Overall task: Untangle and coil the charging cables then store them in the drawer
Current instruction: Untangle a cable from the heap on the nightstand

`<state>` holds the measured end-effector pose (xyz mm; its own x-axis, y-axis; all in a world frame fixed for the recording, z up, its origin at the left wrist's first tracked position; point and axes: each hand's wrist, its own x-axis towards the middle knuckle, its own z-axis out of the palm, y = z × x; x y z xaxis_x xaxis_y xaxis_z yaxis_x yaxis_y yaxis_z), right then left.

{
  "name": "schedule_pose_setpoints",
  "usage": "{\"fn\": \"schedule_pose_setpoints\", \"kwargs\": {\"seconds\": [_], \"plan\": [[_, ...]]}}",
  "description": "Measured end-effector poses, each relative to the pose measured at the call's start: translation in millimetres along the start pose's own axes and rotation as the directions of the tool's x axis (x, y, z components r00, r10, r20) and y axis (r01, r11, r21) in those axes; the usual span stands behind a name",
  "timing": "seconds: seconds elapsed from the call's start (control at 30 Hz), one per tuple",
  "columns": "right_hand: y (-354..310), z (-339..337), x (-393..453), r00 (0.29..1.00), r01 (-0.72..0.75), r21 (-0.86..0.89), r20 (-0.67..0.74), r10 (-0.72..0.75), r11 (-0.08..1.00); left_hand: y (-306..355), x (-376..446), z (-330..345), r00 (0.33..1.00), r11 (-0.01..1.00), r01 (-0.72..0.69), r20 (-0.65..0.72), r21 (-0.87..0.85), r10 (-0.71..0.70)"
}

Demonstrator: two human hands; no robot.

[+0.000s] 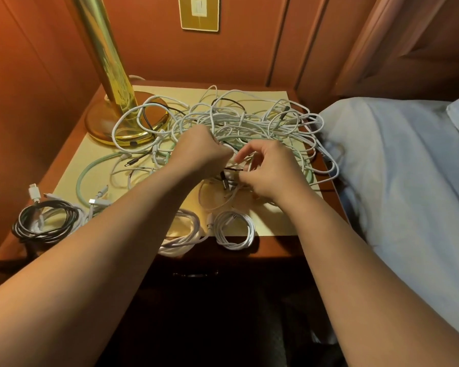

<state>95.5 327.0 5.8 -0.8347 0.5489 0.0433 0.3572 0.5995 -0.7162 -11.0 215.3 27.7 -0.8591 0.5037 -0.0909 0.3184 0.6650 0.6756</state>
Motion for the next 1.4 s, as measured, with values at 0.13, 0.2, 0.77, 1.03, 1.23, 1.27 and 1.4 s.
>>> {"fn": "schedule_pose_setpoints", "kwargs": {"seconds": [0.13,0.2,0.77,1.03,1.23,1.27,1.4], "plan": [[1.6,-2.3,-3.4,0.995,0.072,-0.057,-0.059,-0.075,0.996,1.4,-3.0,-7.8,0.996,0.997,-0.074,0.042,-0.031,0.075],[1.1,-1.9,-5.4,0.986,0.108,-0.112,-0.115,-0.121,0.988,2.7,-5.3,-9.7,0.992,0.993,-0.119,0.045,0.017,0.119],[-10.9,-1.0,-9.2,0.896,0.322,-0.024,-0.316,-0.312,0.947,-5.0,-2.9,-39.4,0.953,0.800,0.200,0.302,-0.566,-0.024],[-9.0,9.9,-6.3,0.948,0.228,0.009,-0.229,-0.220,0.974,-0.2,-6.1,-33.1,0.998,0.815,0.011,0.057,-0.579,0.027],[-7.0,7.1,-9.3,0.948,0.227,-0.051,-0.218,-0.233,0.973,-1.3,-8.0,-36.8,0.994,0.844,-0.104,-0.034,-0.525,0.101],[-8.0,7.6,-9.2,0.951,0.227,-0.060,-0.200,-0.234,0.972,-1.4,-8.8,-37.9,0.993,0.850,-0.119,-0.045,-0.514,0.112],[-10.6,10.5,-9.2,0.947,0.258,-0.075,-0.176,-0.268,0.963,-6.2,-7.7,-40.6,0.986,0.859,-0.168,-0.087,-0.484,0.144]]}}
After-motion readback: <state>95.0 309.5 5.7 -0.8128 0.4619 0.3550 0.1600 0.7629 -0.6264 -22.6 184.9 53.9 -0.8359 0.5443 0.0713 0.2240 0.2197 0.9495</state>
